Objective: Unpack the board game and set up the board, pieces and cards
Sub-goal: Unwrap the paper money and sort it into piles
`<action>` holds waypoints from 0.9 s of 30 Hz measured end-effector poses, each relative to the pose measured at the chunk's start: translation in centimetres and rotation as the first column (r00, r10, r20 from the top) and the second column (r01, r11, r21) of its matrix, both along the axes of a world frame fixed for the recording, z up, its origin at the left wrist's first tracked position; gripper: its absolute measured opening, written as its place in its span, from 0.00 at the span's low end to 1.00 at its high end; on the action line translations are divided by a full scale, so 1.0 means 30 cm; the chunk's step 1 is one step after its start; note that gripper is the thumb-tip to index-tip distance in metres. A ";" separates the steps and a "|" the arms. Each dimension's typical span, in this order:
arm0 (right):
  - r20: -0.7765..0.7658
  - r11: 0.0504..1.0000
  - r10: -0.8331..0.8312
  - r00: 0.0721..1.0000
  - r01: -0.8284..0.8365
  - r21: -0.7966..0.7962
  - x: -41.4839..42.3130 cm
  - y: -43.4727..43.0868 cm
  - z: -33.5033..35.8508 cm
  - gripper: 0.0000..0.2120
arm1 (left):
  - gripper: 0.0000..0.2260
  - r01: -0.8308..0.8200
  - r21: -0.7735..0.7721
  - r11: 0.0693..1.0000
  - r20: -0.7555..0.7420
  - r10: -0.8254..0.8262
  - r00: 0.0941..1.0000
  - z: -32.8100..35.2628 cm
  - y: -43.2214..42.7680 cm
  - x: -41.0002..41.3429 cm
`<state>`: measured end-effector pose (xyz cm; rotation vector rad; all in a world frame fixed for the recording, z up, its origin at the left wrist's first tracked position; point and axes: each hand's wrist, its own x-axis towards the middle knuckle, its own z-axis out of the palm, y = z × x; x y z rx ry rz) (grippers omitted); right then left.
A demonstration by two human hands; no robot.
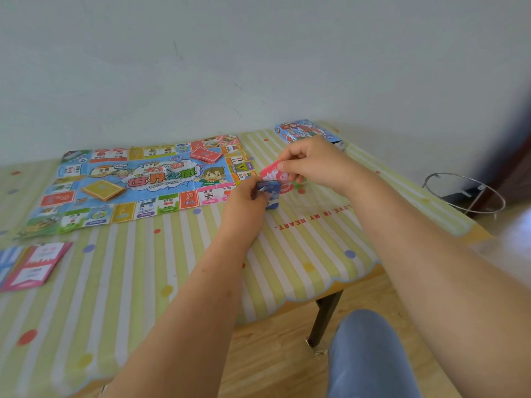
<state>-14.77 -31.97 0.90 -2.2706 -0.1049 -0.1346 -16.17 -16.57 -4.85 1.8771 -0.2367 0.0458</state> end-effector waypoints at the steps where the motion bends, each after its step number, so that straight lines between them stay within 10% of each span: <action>1: -0.001 1.000 -0.007 1.000 0.007 0.011 -0.001 0.003 -0.005 0.03 | 0.10 -0.007 0.001 1.000 0.000 0.007 1.000 0.001 0.002 0.002; 27: 0.012 0.993 -0.032 0.999 0.033 -0.115 -0.010 0.036 -0.047 0.15 | 0.13 0.007 -0.047 0.999 -0.061 -0.010 0.998 0.003 -0.016 -0.002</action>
